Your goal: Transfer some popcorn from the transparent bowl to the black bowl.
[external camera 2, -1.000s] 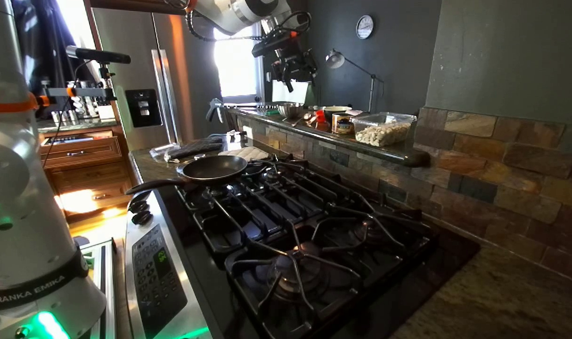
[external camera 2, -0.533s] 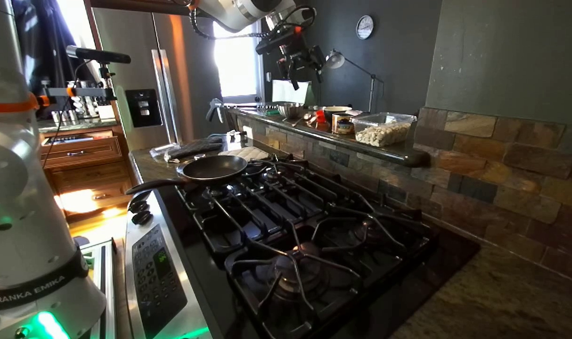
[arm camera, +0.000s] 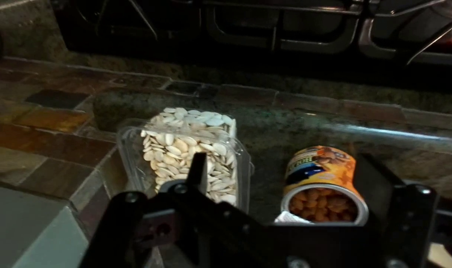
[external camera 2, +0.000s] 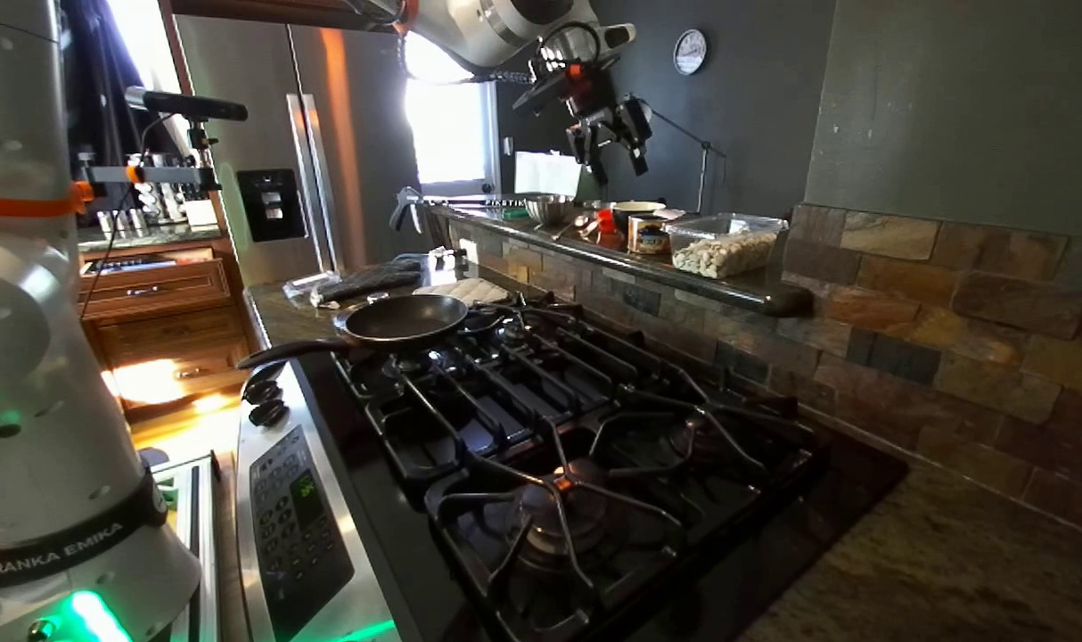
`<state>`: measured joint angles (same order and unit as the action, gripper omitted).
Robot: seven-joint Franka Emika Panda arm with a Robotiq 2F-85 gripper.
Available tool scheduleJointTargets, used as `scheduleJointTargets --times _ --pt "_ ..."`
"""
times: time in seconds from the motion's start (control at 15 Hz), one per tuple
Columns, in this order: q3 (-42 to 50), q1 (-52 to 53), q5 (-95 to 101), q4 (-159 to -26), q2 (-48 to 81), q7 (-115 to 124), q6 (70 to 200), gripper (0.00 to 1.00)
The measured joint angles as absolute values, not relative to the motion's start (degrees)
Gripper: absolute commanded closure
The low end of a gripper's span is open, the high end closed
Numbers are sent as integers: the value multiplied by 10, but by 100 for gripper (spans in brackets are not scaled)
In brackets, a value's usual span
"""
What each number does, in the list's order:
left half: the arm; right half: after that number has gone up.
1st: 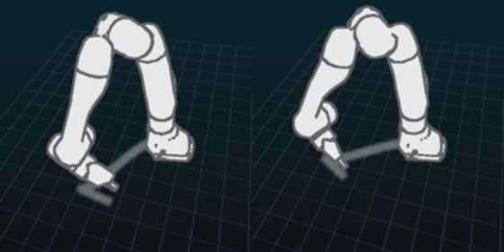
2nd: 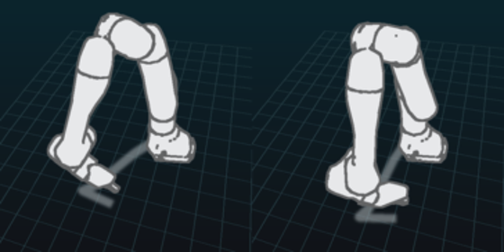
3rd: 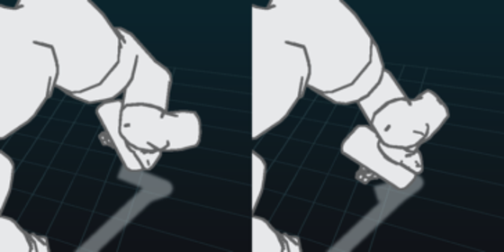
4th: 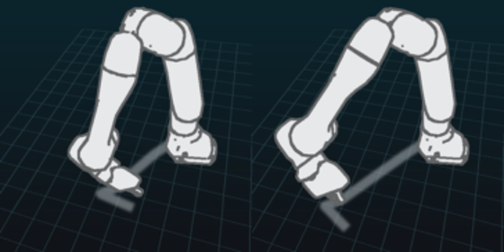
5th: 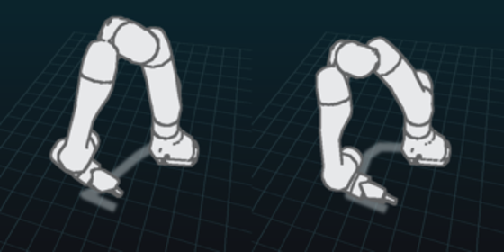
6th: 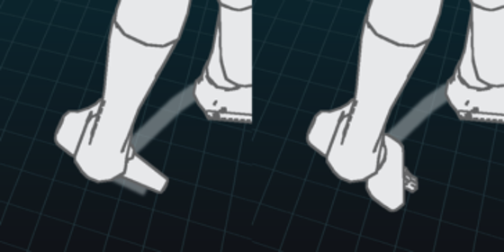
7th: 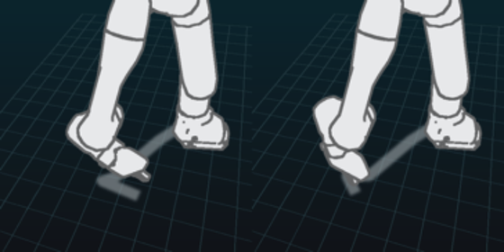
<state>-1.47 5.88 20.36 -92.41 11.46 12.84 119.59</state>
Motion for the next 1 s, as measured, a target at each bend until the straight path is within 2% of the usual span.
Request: scheduleJointTargets --times 1.0 --pt "41 41 195 -855 169 266 1197 0"
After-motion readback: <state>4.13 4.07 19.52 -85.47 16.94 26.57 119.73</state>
